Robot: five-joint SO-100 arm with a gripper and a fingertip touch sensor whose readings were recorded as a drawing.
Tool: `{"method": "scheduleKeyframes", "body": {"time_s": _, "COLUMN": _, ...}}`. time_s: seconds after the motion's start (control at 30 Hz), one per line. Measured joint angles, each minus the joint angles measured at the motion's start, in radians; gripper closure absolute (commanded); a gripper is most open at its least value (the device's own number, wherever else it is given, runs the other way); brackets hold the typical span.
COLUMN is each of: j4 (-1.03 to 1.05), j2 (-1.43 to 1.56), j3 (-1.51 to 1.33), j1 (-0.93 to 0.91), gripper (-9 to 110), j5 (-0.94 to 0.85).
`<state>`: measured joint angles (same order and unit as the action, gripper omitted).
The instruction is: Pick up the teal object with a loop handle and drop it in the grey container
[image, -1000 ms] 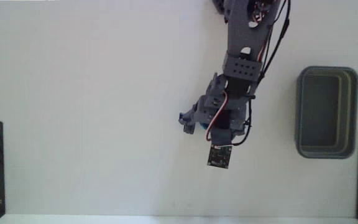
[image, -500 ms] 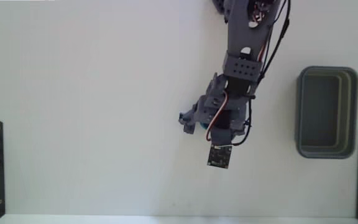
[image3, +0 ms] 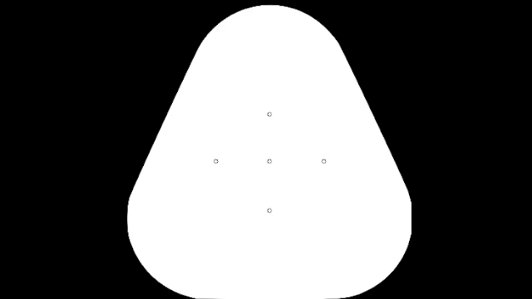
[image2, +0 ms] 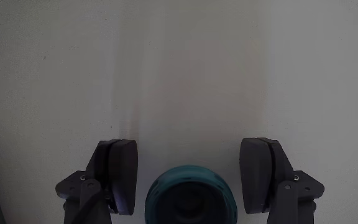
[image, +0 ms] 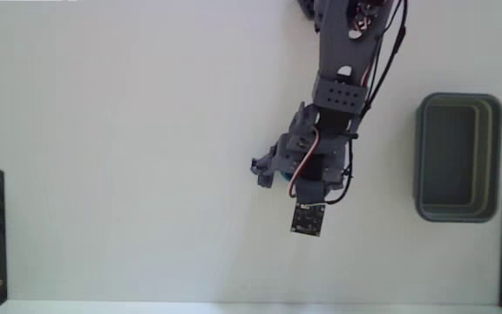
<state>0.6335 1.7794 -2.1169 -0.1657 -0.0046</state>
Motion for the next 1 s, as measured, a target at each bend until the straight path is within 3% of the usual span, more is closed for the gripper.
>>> {"method": "scheduleKeyframes", "body": {"time_s": 1.0, "j4": 0.000, "j2": 0.000, "j3": 0.000, "j1": 0.000, "gripper": 9, "j5": 0.000}}
